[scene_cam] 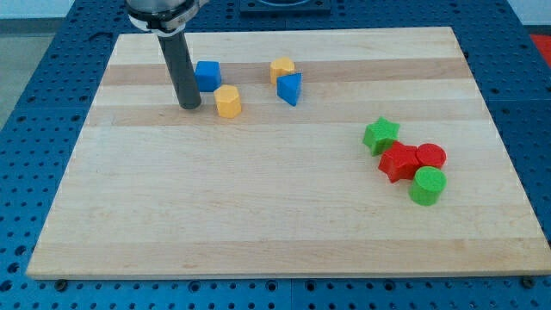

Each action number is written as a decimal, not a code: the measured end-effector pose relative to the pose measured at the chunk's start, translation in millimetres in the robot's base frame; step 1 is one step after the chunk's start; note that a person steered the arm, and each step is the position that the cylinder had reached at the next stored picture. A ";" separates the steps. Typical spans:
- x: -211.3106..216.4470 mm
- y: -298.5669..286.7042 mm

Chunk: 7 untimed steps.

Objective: Push the yellow hexagon towards left of blue triangle

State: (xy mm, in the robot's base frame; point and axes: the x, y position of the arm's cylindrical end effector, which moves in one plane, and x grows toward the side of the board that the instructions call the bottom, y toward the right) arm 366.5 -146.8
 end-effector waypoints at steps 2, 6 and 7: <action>7.9 31.4; 7.8 123.6; 8.2 115.5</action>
